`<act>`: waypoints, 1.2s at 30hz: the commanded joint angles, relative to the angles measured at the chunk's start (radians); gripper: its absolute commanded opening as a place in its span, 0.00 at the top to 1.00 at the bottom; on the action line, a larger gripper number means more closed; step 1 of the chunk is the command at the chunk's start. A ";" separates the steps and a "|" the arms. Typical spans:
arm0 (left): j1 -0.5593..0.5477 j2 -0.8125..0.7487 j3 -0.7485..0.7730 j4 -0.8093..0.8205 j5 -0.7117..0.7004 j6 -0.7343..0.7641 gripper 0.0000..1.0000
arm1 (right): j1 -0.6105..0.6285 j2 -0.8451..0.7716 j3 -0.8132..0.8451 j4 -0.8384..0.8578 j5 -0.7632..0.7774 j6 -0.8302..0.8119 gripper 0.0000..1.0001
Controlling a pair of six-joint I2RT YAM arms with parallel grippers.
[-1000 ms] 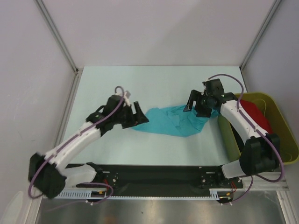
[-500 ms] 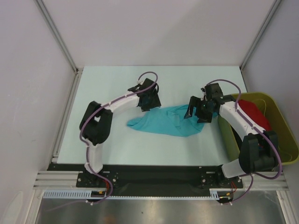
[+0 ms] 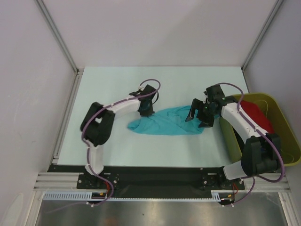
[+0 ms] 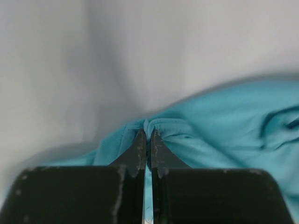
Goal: Fold and stack the t-shirts
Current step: Move the tshirt to the center of the board
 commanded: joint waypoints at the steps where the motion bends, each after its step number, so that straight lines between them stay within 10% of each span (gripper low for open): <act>1: 0.026 -0.331 -0.182 0.000 -0.118 0.167 1.00 | 0.026 -0.021 0.031 -0.023 0.050 0.106 0.14; 13: 0.303 -0.959 -0.472 -0.124 0.004 0.279 1.00 | 0.060 0.061 0.053 0.023 0.166 0.069 0.13; 22: 0.445 -1.235 -0.795 -0.373 0.078 -0.229 0.81 | 0.035 0.055 -0.138 0.227 0.002 0.069 0.13; 26: 0.468 -1.335 -0.757 -0.409 -0.083 -0.223 0.00 | 0.017 0.085 -0.107 0.264 0.005 0.060 0.12; 36: 0.419 -0.988 -0.831 0.088 0.399 -0.033 0.16 | 0.007 0.262 0.003 0.284 -0.011 0.046 0.07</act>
